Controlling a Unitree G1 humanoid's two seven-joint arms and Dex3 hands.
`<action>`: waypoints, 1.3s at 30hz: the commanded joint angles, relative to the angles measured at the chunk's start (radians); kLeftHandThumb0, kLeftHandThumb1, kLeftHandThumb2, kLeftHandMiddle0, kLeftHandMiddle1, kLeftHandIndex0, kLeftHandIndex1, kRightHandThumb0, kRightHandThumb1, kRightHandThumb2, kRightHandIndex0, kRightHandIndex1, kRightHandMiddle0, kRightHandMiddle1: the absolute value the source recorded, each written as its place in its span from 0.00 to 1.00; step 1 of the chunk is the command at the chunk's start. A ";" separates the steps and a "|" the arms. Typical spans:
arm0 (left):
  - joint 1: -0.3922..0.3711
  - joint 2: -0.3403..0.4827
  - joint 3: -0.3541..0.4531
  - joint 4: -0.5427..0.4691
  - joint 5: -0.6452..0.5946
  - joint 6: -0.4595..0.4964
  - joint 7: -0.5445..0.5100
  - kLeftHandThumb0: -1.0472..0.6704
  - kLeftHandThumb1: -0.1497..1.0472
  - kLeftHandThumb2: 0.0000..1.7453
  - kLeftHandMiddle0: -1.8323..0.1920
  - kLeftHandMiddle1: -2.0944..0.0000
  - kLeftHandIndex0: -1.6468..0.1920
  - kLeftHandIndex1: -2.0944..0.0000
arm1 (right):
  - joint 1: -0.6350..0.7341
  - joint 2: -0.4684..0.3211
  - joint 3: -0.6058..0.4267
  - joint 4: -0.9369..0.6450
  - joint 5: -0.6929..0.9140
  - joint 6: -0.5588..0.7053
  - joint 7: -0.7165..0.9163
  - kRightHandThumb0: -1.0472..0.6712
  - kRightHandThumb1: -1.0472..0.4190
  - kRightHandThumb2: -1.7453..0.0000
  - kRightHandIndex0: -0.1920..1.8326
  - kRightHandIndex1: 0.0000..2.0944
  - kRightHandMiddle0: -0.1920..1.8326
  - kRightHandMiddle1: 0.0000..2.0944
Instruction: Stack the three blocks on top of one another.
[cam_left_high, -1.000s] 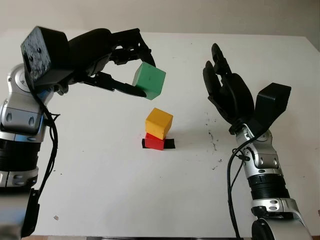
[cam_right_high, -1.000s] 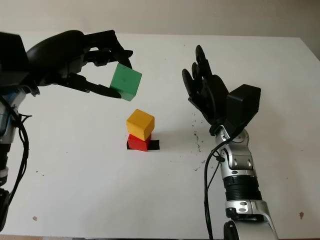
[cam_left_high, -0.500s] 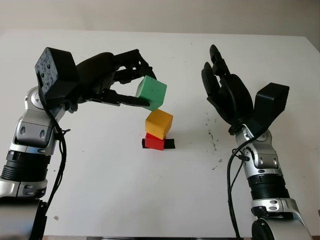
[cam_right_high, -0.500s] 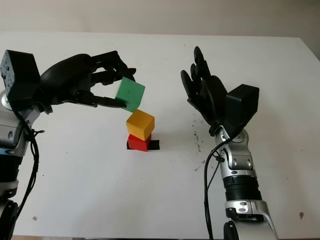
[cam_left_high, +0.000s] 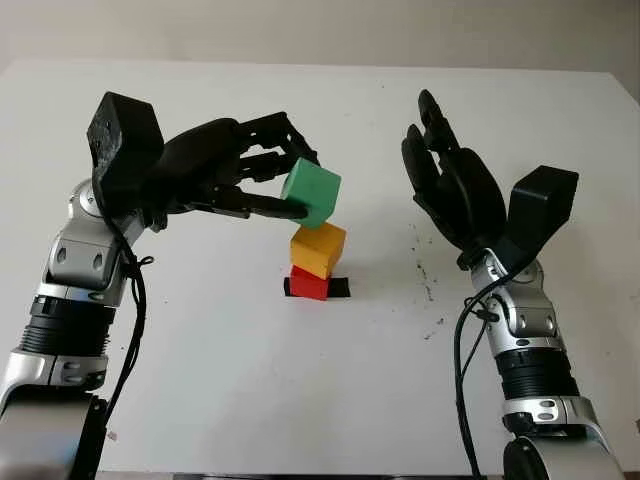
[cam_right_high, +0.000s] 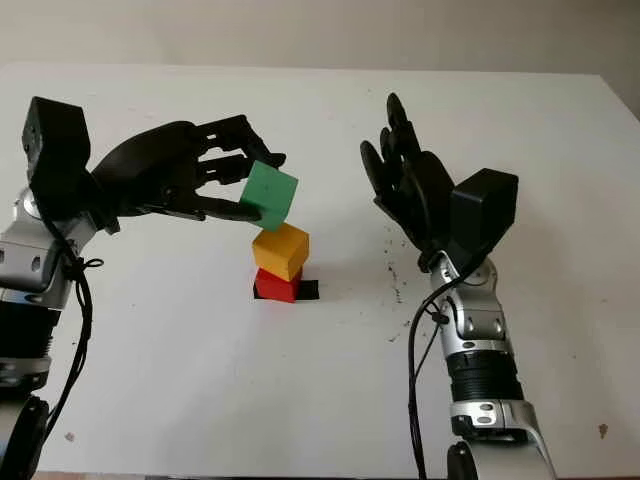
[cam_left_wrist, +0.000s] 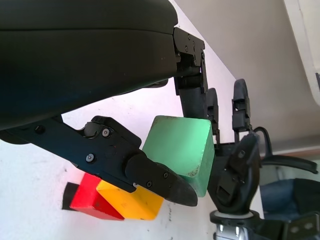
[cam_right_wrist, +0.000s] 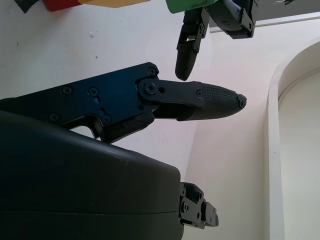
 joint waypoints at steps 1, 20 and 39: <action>-0.018 -0.009 0.001 -0.010 -0.014 -0.008 -0.011 0.35 1.00 0.10 0.79 0.97 0.77 0.11 | 0.008 -0.003 0.002 -0.005 -0.001 -0.003 0.003 0.22 0.00 0.73 0.00 0.00 0.00 0.03; 0.000 -0.044 -0.006 -0.046 -0.099 0.146 -0.041 0.34 1.00 0.08 0.81 0.98 0.74 0.16 | 0.009 -0.006 0.000 -0.001 -0.007 -0.012 0.004 0.22 0.00 0.73 0.00 0.00 0.00 0.02; 0.021 -0.054 -0.045 -0.016 -0.033 0.100 -0.006 0.32 1.00 0.09 0.79 0.97 0.72 0.16 | 0.022 -0.006 -0.001 -0.021 -0.004 0.003 0.000 0.21 0.00 0.73 0.00 0.00 0.01 0.02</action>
